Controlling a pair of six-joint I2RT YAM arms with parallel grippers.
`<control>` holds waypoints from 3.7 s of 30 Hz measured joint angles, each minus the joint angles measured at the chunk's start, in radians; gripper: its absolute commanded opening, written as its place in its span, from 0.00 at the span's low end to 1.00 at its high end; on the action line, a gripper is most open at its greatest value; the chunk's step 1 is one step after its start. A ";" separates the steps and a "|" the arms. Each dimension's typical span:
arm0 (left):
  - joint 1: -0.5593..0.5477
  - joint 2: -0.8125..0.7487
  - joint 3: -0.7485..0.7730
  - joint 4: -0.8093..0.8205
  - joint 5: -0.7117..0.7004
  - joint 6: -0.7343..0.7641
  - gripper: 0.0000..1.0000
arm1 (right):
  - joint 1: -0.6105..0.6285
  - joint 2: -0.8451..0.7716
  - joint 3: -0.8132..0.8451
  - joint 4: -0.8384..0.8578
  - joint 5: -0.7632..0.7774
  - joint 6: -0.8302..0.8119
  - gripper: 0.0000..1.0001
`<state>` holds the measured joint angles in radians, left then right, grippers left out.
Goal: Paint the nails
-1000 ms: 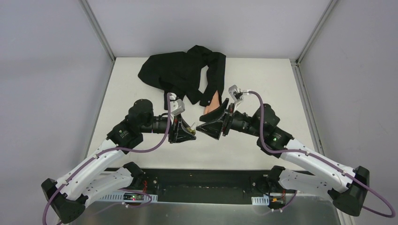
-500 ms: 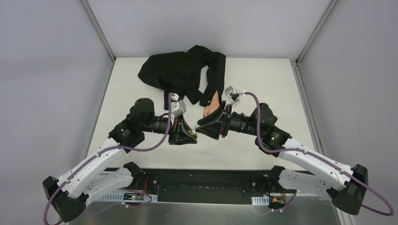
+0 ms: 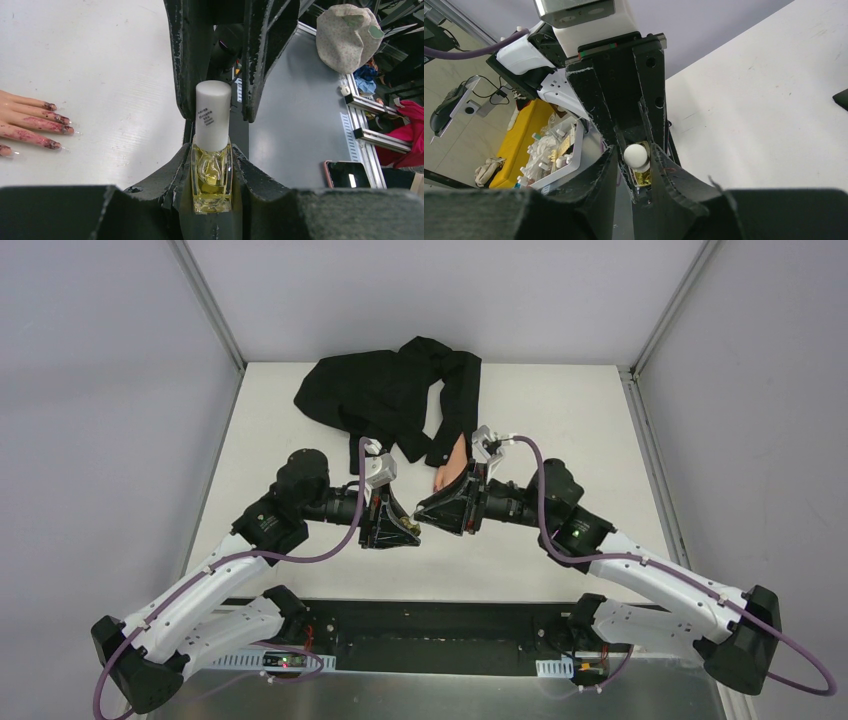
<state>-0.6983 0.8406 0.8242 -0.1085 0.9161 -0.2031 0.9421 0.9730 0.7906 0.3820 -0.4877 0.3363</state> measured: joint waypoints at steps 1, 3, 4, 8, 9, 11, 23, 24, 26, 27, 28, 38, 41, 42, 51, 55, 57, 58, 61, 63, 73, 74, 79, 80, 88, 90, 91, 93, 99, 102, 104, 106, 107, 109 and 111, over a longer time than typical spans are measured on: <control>0.000 0.000 0.000 0.000 0.000 0.000 0.00 | 0.000 0.002 0.000 0.000 0.000 0.000 0.26; 0.000 0.000 0.000 0.000 0.000 0.000 0.00 | 0.000 0.005 0.000 -0.001 0.001 0.001 0.21; 0.000 0.000 0.000 0.000 0.000 0.000 0.00 | 0.000 0.006 0.000 -0.002 0.000 0.000 0.17; 0.000 0.000 0.000 -0.001 -0.002 0.000 0.00 | -0.002 0.010 0.000 -0.005 0.004 0.001 0.04; 0.000 0.000 0.000 -0.002 -0.005 0.000 0.00 | -0.003 0.010 0.000 -0.006 0.005 0.002 0.01; 0.000 0.000 0.000 -0.002 -0.014 0.000 0.00 | -0.003 0.012 0.000 -0.006 0.008 0.002 0.00; 0.000 -0.069 -0.041 -0.046 -0.278 0.015 0.00 | 0.081 0.082 0.042 -0.055 0.275 0.006 0.00; 0.000 -0.077 -0.046 -0.055 -0.322 0.021 0.00 | 0.093 0.101 0.057 -0.074 0.321 0.024 0.00; 0.000 -0.086 -0.055 -0.069 -0.402 0.037 0.00 | 0.108 0.148 0.095 -0.115 0.409 0.074 0.00; 0.000 -0.087 -0.057 -0.077 -0.451 0.045 0.00 | 0.113 0.174 0.119 -0.139 0.448 0.106 0.00; 0.000 -0.087 -0.058 -0.085 -0.498 0.057 0.00 | 0.117 0.200 0.140 -0.157 0.483 0.135 0.00; -0.001 -0.056 -0.073 -0.167 -0.780 0.119 0.00 | 0.190 0.412 0.289 -0.267 0.780 0.306 0.00; -0.001 -0.056 -0.081 -0.167 -0.798 0.126 0.00 | 0.198 0.423 0.289 -0.267 0.809 0.338 0.00; -0.001 -0.056 -0.081 -0.167 -0.798 0.127 0.00 | 0.199 0.425 0.289 -0.267 0.814 0.343 0.04; 0.000 -0.070 -0.081 -0.118 -0.746 0.151 0.00 | 0.217 0.396 0.306 -0.316 0.811 0.248 0.73; 0.000 -0.078 -0.080 -0.083 -0.675 0.152 0.00 | 0.209 0.316 0.305 -0.344 0.787 0.195 0.87; 0.000 -0.077 -0.080 -0.075 -0.633 0.151 0.00 | 0.187 0.245 0.300 -0.349 0.747 0.177 0.90; 0.000 -0.077 -0.080 -0.073 -0.612 0.151 0.00 | 0.166 0.211 0.295 -0.348 0.720 0.173 0.90; 0.000 -0.077 -0.078 -0.068 -0.555 0.148 0.00 | 0.043 0.104 0.253 -0.331 0.596 0.170 0.91; 0.000 -0.077 -0.074 -0.068 -0.517 0.144 0.00 | -0.026 0.063 0.219 -0.312 0.518 0.169 0.91; 0.000 -0.076 -0.026 -0.060 -0.267 0.114 0.00 | -0.128 0.026 0.022 -0.092 -0.058 0.146 0.90; 0.000 -0.075 -0.021 -0.059 -0.241 0.109 0.00 | -0.128 0.026 0.014 -0.068 -0.094 0.149 0.89; -0.001 -0.061 -0.002 -0.045 -0.110 0.079 0.00 | -0.128 0.026 0.002 0.048 -0.225 0.157 0.88; -0.001 -0.061 -0.002 -0.043 -0.091 0.075 0.00 | -0.128 0.026 -0.001 0.068 -0.236 0.158 0.88; -0.001 -0.036 0.006 -0.031 0.008 0.045 0.00 | -0.128 0.023 -0.024 0.158 -0.261 0.167 0.80; -0.001 -0.028 0.007 -0.030 0.021 0.037 0.00 | -0.128 0.023 -0.024 0.169 -0.262 0.171 0.77; -0.001 -0.026 0.007 -0.030 0.024 0.034 0.00 | -0.128 0.023 -0.024 0.174 -0.262 0.172 0.75; -0.001 -0.022 0.007 -0.029 0.027 0.032 0.00 | -0.128 0.023 -0.024 0.180 -0.266 0.174 0.72; -0.001 -0.021 0.007 -0.028 0.027 0.028 0.00 | -0.128 0.039 -0.024 0.206 -0.306 0.184 0.60; -0.001 -0.021 0.007 -0.027 0.027 0.027 0.00 | -0.128 0.061 -0.024 0.209 -0.325 0.188 0.58; -0.001 -0.019 0.007 -0.027 0.027 0.027 0.00 | -0.128 0.076 -0.024 0.209 -0.336 0.193 0.57; -0.001 -0.018 0.007 -0.027 0.027 0.027 0.00 | -0.128 0.087 -0.024 0.209 -0.344 0.197 0.56; -0.001 -0.018 0.007 -0.027 0.026 0.027 0.00 | -0.128 0.091 -0.024 0.209 -0.348 0.199 0.55; -0.001 -0.016 0.007 -0.027 0.026 0.027 0.00 | -0.128 0.096 -0.022 0.209 -0.356 0.202 0.53; -0.001 -0.015 0.007 -0.027 0.026 0.027 0.00 | -0.128 0.098 -0.019 0.211 -0.359 0.203 0.52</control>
<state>-0.6994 0.8257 0.8314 -0.1352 0.9424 -0.1764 0.8139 1.0714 0.7712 0.5926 -0.8467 0.5392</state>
